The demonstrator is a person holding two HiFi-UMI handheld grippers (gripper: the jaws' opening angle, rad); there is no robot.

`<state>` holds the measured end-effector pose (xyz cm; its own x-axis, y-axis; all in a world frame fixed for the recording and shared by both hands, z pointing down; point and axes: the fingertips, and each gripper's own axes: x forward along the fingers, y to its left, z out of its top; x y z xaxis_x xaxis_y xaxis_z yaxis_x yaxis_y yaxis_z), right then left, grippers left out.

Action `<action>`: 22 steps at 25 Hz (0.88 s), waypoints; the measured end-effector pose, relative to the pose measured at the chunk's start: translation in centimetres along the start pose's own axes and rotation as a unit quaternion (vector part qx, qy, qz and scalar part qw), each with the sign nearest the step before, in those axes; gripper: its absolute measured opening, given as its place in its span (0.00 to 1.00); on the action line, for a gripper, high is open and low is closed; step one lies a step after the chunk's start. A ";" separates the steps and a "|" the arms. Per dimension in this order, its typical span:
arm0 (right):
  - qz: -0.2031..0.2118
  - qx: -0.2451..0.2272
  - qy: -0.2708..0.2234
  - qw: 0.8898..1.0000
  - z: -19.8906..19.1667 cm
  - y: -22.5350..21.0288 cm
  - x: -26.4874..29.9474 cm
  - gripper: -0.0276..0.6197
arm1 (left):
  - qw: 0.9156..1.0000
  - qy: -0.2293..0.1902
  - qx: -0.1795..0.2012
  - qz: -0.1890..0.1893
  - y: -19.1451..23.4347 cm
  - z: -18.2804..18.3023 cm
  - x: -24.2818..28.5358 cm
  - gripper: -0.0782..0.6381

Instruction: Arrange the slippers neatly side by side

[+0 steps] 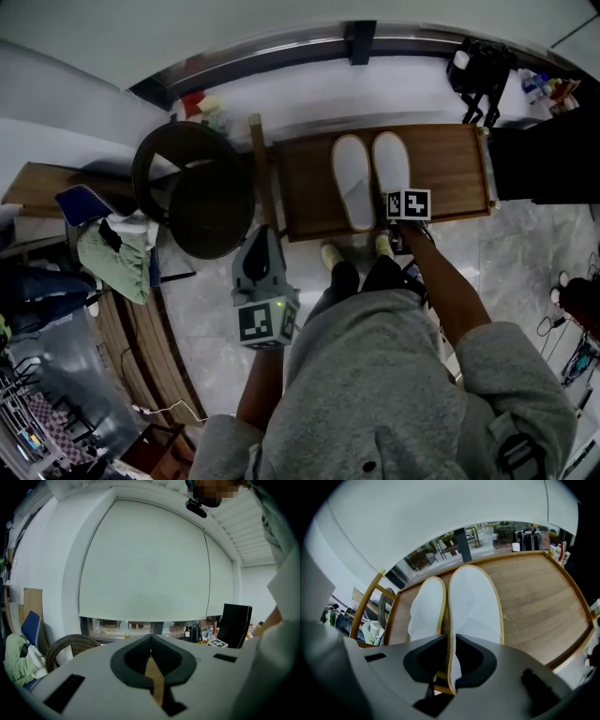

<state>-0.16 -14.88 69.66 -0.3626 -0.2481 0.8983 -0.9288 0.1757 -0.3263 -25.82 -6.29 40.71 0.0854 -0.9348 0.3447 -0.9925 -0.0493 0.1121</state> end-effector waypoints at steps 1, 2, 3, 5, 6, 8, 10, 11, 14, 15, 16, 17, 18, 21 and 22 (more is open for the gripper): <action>0.006 -0.004 -0.009 1.000 0.2 0.2 -0.3 0.12 | 1.000 0.000 0.001 -0.004 0.0 0.1 0.0 0.13; 0.011 -0.008 -0.019 1.000 0.6 0.3 -0.6 0.12 | 1.000 -0.001 0.004 -0.008 0.0 0.2 0.2 0.13; 0.017 -0.014 -0.031 0.999 1.1 0.6 -1.1 0.12 | 1.000 -0.003 0.006 -0.012 -0.1 0.4 0.3 0.13; 0.035 -0.027 -0.060 0.997 2.4 1.2 -2.5 0.12 | 1.000 -0.007 0.004 -0.020 -0.3 0.6 0.6 0.13; 0.046 -0.035 -0.075 0.995 3.1 1.8 -3.5 0.12 | 1.000 -0.008 0.004 -0.025 -0.5 0.7 0.7 0.13; 0.076 -0.059 -0.107 0.990 4.5 3.2 -5.9 0.12 | 0.999 -0.009 0.004 -0.035 -0.9 1.0 0.8 0.13; 0.104 -0.094 -0.145 0.979 6.0 5.0 -8.8 0.12 | 0.999 -0.014 0.005 -0.042 -1.1 1.2 0.9 0.13; 0.112 -0.117 -0.165 0.973 6.7 5.9 -10.5 0.12 | 0.999 -0.017 0.007 -0.044 -1.3 1.4 0.9 0.13; 0.116 -0.189 -0.221 0.950 8.4 8.0 -15.8 0.12 | 0.998 -0.025 0.006 -0.055 -1.6 1.7 0.9 0.13; 0.113 -0.211 -0.238 0.941 8.8 8.5 -17.4 0.12 | 0.998 -0.028 0.009 -0.057 -1.6 1.9 0.9 0.13; 0.109 -0.229 -0.254 0.933 9.2 8.9 -19.1 0.12 | 0.998 -0.032 0.012 -0.059 -1.6 2.2 0.8 0.13; 0.106 -0.240 -0.269 0.927 9.5 9.2 -20.7 0.12 | 0.997 -0.035 0.013 -0.061 -1.7 2.5 0.7 0.13; 0.106 -0.245 -0.284 0.921 9.6 9.5 -22.2 0.12 | 0.997 -0.039 0.012 -0.064 -1.9 2.9 0.6 0.13; 0.100 -0.241 -0.321 0.910 9.3 9.8 -25.7 0.12 | 0.996 -0.045 0.012 -0.075 -2.4 3.9 0.1 0.13; 0.094 -0.238 -0.329 0.909 9.0 9.8 -26.6 0.11 | 0.996 -0.043 0.013 -0.077 -2.5 4.1 0.0 0.13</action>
<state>-0.33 -15.16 39.95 -0.6252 -0.6596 0.4171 -0.7633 0.6283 -0.1505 -23.71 -7.58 36.55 0.2297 -0.9421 0.2444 -0.9703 -0.2019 0.1335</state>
